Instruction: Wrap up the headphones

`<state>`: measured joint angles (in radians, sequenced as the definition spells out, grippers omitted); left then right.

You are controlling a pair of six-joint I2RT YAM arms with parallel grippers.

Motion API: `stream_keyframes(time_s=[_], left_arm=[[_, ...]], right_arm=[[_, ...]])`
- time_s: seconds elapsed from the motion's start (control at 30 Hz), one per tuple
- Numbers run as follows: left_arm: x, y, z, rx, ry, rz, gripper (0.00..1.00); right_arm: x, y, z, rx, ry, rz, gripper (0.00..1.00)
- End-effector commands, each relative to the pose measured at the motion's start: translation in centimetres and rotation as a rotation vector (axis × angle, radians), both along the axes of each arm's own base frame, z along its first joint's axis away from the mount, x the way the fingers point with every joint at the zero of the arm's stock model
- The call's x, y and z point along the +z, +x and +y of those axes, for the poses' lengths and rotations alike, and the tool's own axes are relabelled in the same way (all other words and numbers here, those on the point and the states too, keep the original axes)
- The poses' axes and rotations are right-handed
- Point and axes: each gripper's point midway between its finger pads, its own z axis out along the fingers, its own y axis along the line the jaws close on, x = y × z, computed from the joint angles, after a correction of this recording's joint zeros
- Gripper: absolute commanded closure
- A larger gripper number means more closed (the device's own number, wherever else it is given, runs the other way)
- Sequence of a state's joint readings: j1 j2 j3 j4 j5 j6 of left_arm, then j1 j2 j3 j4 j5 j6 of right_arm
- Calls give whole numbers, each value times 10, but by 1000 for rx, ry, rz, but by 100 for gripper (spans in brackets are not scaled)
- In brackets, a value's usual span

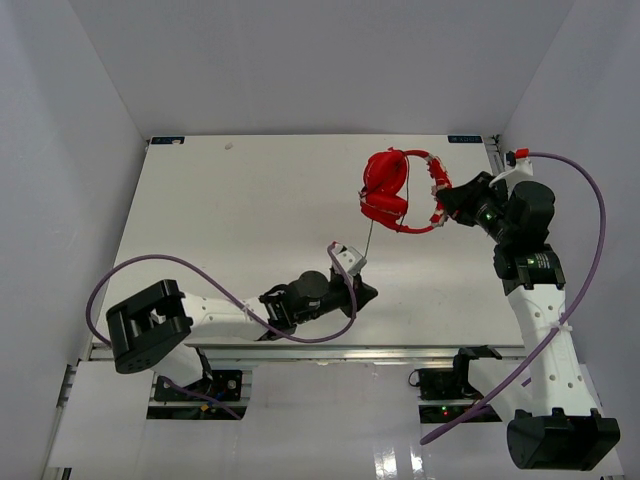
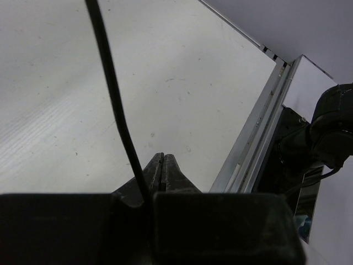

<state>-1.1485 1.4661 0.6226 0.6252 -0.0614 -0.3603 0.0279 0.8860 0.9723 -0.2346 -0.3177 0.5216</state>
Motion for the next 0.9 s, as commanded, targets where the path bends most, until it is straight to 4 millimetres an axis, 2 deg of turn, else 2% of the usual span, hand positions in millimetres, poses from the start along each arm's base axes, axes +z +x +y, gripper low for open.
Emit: stream_keyframes(time_s=[0.0, 0.3, 0.57, 0.87], left_arm=[[12, -16, -23, -39, -22, -17, 93], [21, -35, -37, -60, 29, -53, 92], [17, -46, -41, -77, 102, -59, 92], [28, -56, -65, -156, 173, -88, 93]], right_arm=[[28, 14, -20, -121, -18, -115, 92], [1, 28, -48, -237, -181, -131, 92], [-18, 32, -62, -276, -334, -151, 92], [-45, 27, -55, -236, -491, -161, 92]])
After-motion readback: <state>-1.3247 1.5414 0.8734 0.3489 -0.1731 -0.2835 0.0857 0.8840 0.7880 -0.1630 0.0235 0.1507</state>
